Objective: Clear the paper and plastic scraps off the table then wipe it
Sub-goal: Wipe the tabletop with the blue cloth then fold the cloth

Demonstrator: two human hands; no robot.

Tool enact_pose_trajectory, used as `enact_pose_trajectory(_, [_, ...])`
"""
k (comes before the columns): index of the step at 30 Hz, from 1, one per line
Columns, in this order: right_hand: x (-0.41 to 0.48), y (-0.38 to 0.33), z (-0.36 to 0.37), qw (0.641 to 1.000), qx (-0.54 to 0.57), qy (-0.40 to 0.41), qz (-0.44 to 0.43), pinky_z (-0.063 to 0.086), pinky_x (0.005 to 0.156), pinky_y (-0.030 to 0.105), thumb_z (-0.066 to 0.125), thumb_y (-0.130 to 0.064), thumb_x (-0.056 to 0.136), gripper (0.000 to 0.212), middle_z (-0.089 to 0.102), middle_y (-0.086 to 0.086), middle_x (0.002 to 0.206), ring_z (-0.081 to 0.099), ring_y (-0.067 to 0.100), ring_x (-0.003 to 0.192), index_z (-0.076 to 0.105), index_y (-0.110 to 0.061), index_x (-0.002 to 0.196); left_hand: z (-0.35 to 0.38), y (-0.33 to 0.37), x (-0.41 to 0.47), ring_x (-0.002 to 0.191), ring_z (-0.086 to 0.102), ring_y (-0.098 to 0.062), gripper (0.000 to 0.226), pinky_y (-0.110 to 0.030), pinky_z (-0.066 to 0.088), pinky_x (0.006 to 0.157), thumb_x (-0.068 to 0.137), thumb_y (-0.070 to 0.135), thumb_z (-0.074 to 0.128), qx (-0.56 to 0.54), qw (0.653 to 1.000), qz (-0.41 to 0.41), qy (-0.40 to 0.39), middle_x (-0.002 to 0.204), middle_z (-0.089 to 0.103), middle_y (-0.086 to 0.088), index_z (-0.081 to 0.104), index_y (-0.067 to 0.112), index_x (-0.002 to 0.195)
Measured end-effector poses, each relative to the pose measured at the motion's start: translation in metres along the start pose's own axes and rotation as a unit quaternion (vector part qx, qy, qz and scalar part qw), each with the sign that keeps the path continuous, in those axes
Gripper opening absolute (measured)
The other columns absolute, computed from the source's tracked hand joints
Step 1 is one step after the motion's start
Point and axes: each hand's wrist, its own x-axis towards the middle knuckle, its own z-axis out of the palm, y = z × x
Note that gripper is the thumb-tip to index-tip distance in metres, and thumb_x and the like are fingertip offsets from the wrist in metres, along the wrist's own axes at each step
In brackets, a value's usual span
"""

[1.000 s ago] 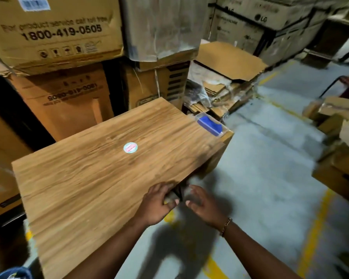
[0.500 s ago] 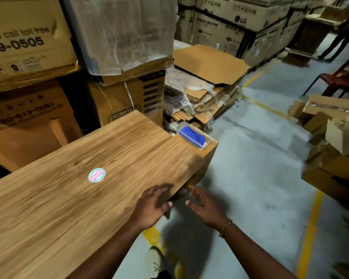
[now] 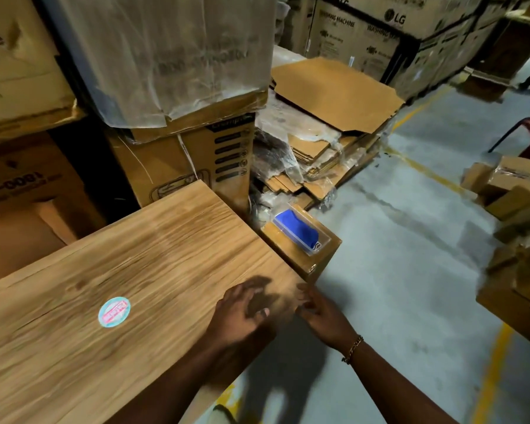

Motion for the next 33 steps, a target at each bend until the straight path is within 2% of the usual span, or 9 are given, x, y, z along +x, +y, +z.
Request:
enact_pose_trajectory(3, [0.038, 0.005, -0.022, 1.0, -0.019, -0.02, -0.008, 0.047, 0.1, 0.028, 0.069, -0.035, 0.095, 0.046, 0.062, -0.003, 0.133, 0.06, 0.014, 0.121, 0.052, -0.033, 0.138, 0.005, -0.005, 0.022, 0.147, 0.033, -0.021, 0.092, -0.036, 0.031, 0.118, 0.073, 0.08, 0.029, 0.009, 1.0, -0.019, 0.006, 0.159, 0.039, 0.004, 0.046, 0.034, 0.151])
enact_pose_trajectory(5, [0.069, 0.013, -0.038, 0.998, -0.048, -0.032, -0.014, 0.047, 0.106, 0.036, 0.068, -0.04, 0.094, 0.047, 0.062, -0.007, 0.134, 0.06, 0.014, 0.123, 0.056, -0.028, 0.138, 0.01, -0.012, 0.039, 0.15, 0.029, -0.022, 0.076, -0.035, 0.027, 0.12, 0.086, 0.071, 0.044, 0.019, 0.999, -0.035, 0.017, 0.162, 0.035, 0.003, 0.042, 0.036, 0.154])
enact_pose_trajectory(7, [0.102, 0.017, -0.054, 0.997, -0.049, -0.053, -0.001, 0.045, 0.102, 0.03, 0.066, -0.034, 0.098, 0.045, 0.06, -0.009, 0.131, 0.057, 0.01, 0.122, 0.055, -0.023, 0.14, 0.014, -0.014, 0.057, 0.152, 0.024, -0.021, 0.067, -0.035, 0.022, 0.12, 0.096, 0.061, 0.052, 0.015, 0.997, -0.061, 0.035, 0.165, 0.03, 0.003, 0.037, 0.036, 0.156])
enact_pose_trajectory(9, [0.138, 0.025, -0.07, 0.997, -0.045, -0.066, 0.014, 0.039, 0.099, 0.025, 0.065, -0.029, 0.1, 0.044, 0.057, -0.008, 0.128, 0.053, 0.009, 0.12, 0.053, -0.02, 0.141, 0.015, -0.013, 0.076, 0.152, 0.023, -0.022, 0.08, -0.036, 0.021, 0.12, 0.089, 0.072, 0.04, 0.031, 0.993, -0.095, 0.055, 0.166, 0.028, 0.002, 0.035, 0.033, 0.158])
enact_pose_trajectory(12, [0.198, 0.046, -0.092, 0.994, -0.034, -0.091, 0.058, 0.041, 0.103, 0.033, 0.064, -0.025, 0.1, 0.039, 0.056, 0.003, 0.13, 0.053, 0.022, 0.123, 0.055, -0.014, 0.136, 0.021, -0.012, 0.105, 0.154, 0.023, -0.028, 0.104, -0.043, 0.022, 0.12, 0.072, 0.077, 0.02, 0.038, 0.978, -0.168, 0.115, 0.166, 0.03, -0.006, 0.037, 0.024, 0.159])
enact_pose_trajectory(15, [0.262, 0.077, -0.106, 0.99, -0.046, -0.088, 0.095, 0.043, 0.11, 0.043, 0.067, -0.028, 0.096, 0.036, 0.062, 0.007, 0.128, 0.058, 0.028, 0.123, 0.061, -0.013, 0.128, 0.032, -0.022, 0.131, 0.158, 0.016, -0.032, 0.102, -0.051, 0.018, 0.124, 0.079, 0.075, 0.017, 0.059, 0.963, -0.217, 0.149, 0.17, 0.024, -0.01, 0.034, 0.017, 0.161])
enact_pose_trajectory(17, [0.305, 0.102, -0.11, 0.987, -0.063, -0.092, 0.118, 0.043, 0.111, 0.047, 0.07, -0.038, 0.092, 0.047, 0.063, 0.011, 0.133, 0.058, 0.032, 0.126, 0.062, -0.013, 0.13, 0.042, -0.029, 0.143, 0.159, 0.013, -0.033, 0.093, -0.055, 0.014, 0.127, 0.089, 0.072, 0.019, 0.092, 0.961, -0.212, 0.154, 0.172, 0.019, -0.011, 0.028, 0.016, 0.163])
enact_pose_trajectory(21, [0.357, 0.112, -0.113, 0.984, -0.099, -0.053, 0.135, 0.038, 0.116, 0.043, 0.071, -0.034, 0.092, 0.053, 0.057, 0.009, 0.146, 0.054, 0.033, 0.132, 0.057, -0.014, 0.139, 0.061, -0.038, 0.16, 0.159, 0.01, -0.033, 0.086, -0.058, 0.008, 0.128, 0.097, 0.07, 0.02, 0.13, 0.952, -0.22, 0.166, 0.173, 0.014, -0.013, 0.024, 0.017, 0.164])
enact_pose_trajectory(33, [0.42, 0.124, -0.085, 0.969, -0.206, -0.017, 0.134, 0.052, 0.099, 0.058, 0.064, -0.032, 0.092, 0.05, 0.064, 0.018, 0.119, 0.061, 0.042, 0.114, 0.049, -0.012, 0.135, 0.085, -0.041, 0.177, 0.162, 0.0, -0.03, 0.084, -0.057, 0.006, 0.128, 0.099, 0.066, 0.024, 0.162, 0.933, -0.283, 0.155, 0.175, 0.001, -0.009, 0.013, 0.018, 0.167])
